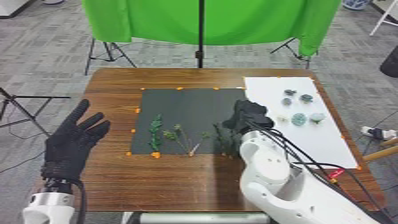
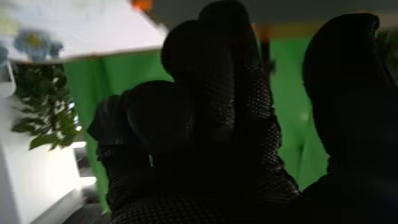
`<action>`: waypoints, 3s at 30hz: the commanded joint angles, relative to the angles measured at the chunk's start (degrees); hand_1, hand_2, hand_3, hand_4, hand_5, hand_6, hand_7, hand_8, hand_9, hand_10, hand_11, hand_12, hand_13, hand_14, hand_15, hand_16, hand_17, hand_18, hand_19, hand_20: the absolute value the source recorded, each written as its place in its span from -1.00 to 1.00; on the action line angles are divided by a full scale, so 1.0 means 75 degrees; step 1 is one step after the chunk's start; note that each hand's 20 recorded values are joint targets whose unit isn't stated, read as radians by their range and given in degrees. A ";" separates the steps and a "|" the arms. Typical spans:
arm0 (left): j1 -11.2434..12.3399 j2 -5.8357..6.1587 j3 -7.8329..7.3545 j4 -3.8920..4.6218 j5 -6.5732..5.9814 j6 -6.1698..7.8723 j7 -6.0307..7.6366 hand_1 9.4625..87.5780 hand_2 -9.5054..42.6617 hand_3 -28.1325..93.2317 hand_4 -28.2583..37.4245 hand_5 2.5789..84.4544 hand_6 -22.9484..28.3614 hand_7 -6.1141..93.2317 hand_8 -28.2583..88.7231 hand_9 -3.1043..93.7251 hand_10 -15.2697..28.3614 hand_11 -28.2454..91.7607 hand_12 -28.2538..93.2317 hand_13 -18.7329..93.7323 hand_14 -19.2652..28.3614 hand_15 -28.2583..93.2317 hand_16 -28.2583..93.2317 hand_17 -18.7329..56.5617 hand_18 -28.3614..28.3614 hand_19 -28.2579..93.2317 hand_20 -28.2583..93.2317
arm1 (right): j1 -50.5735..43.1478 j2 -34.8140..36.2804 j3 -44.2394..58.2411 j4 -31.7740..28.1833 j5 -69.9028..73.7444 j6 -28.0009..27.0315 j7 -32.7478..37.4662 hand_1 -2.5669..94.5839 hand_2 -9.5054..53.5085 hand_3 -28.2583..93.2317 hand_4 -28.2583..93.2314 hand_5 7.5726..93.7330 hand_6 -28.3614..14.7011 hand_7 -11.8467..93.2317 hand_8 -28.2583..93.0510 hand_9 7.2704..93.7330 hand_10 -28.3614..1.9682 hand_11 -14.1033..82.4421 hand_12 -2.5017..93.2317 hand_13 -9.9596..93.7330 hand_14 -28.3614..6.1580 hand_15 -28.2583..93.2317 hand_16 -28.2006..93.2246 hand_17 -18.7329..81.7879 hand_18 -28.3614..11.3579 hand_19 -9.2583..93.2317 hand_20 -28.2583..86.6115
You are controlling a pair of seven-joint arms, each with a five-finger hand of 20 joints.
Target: Arrange flowers
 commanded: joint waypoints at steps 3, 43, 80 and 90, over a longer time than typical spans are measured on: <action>-0.0048 -0.0232 0.0057 0.0077 0.0046 -0.0079 -0.0184 -0.63 -0.39 0.75 -0.96 -0.26 0.07 -0.64 -0.70 -0.28 0.58 -0.18 -0.33 -0.25 1.00 0.25 -0.64 -0.66 1.00 0.16 0.11 | 0.0045 0.1664 0.1124 0.0203 0.1077 0.1002 -0.1419 -0.16 -1.00 0.63 -1.00 0.21 0.17 -0.52 -0.72 0.26 -0.28 -0.11 -0.64 0.20 -0.25 0.56 -0.33 -0.22 -1.00 0.44 0.16; 0.0046 -0.0238 -0.0128 0.0038 0.0067 -0.0125 -0.0264 -0.63 -0.39 0.74 -0.97 -0.28 0.06 -0.63 -0.70 -0.28 0.57 -0.18 -0.33 -0.25 1.00 0.25 -0.64 -0.66 1.00 0.15 0.11 | 0.0874 0.1869 -0.0670 0.1081 -0.0233 0.1468 -0.0594 0.24 -1.00 0.54 -1.00 0.83 0.37 -0.46 -0.50 0.93 0.33 -0.16 -0.31 0.62 0.22 0.60 -0.20 -0.08 -0.93 0.71 0.22; -0.1432 0.0458 0.0095 0.0282 0.0010 -0.0002 -0.0099 -0.63 -0.40 0.74 -0.97 -0.28 0.06 -0.63 -0.70 -0.28 0.57 -0.17 -0.34 -0.24 1.00 0.28 -0.65 -0.65 1.00 0.16 0.13 | 0.4715 -0.2961 -0.5352 0.3939 0.0586 0.2287 -0.3577 0.22 -1.00 0.41 -1.00 0.85 0.59 -0.52 -0.54 0.89 0.32 0.18 -0.48 0.59 0.19 0.68 -0.15 -0.15 -0.89 0.71 0.30; -0.1383 0.0853 0.0256 0.0307 -0.0250 0.0167 0.0293 -0.63 -0.40 0.74 -0.97 -0.28 0.06 -0.63 -0.70 -0.28 0.57 -0.16 -0.34 -0.24 1.00 0.29 -0.66 -0.65 1.00 0.16 0.14 | 0.5004 -0.2941 -0.5637 0.3883 0.0846 0.2082 -0.3587 0.30 -1.00 0.11 -1.00 0.71 0.60 -0.53 -0.57 0.81 0.27 0.23 -0.47 0.50 0.12 0.73 -0.16 -0.20 -0.91 0.67 0.34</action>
